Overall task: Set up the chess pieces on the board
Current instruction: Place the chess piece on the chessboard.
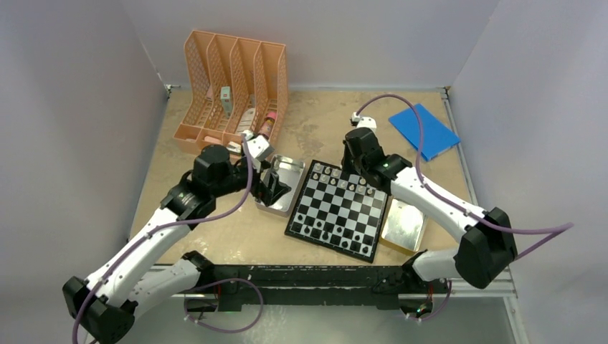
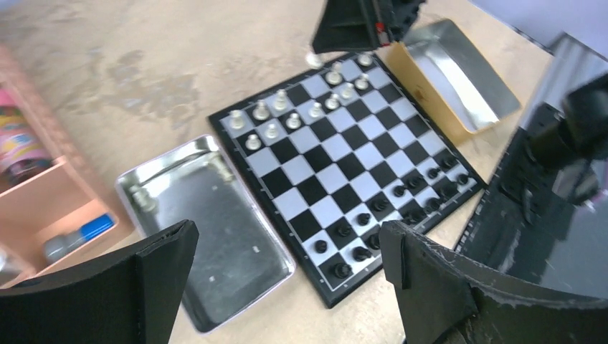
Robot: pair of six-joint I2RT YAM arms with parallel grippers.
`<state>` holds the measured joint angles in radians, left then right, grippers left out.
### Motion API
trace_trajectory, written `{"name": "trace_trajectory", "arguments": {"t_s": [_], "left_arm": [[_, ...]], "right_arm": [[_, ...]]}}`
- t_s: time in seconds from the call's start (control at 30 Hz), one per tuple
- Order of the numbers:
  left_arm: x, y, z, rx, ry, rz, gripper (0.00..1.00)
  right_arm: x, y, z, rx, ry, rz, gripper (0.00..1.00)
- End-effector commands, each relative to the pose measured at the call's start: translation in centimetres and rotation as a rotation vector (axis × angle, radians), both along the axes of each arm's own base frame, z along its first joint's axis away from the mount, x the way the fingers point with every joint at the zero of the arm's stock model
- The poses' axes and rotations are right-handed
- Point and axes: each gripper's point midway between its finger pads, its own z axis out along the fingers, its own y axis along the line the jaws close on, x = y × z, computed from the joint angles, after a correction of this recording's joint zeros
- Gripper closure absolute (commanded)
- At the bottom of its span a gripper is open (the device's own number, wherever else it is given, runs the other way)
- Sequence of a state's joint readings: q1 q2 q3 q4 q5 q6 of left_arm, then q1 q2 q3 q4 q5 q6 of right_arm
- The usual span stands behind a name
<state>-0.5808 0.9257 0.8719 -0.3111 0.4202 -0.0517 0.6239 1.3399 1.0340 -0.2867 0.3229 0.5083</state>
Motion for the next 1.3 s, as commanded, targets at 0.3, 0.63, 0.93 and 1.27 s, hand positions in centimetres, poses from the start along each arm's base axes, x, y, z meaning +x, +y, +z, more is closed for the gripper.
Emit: {"name": "trace_trajectory", "arguments": {"t_s": [0.3,0.63,0.93,1.27], "left_arm": [[0.9,4.4,-0.8,0.003,-0.044,0.265,0.0],[0.7,3.9,-1.5,0.026,-0.029,0.223,0.0],[0.6,3.9,-1.3,0.021,-0.037,0.218,0.01],[0.4,3.8,-1.4,0.022,-0.029,0.214,0.01]], "right_arm": [[3.2,-2.0,-2.3,-0.055,0.012,-0.138,0.87],[3.3,-2.1,-5.2,-0.081,0.072,-0.161,0.86],[3.2,-2.3,-6.3,-0.085,0.1,-0.168,0.85],[3.9,-1.4,-7.8,-0.076,0.116,-0.14,0.84]]}}
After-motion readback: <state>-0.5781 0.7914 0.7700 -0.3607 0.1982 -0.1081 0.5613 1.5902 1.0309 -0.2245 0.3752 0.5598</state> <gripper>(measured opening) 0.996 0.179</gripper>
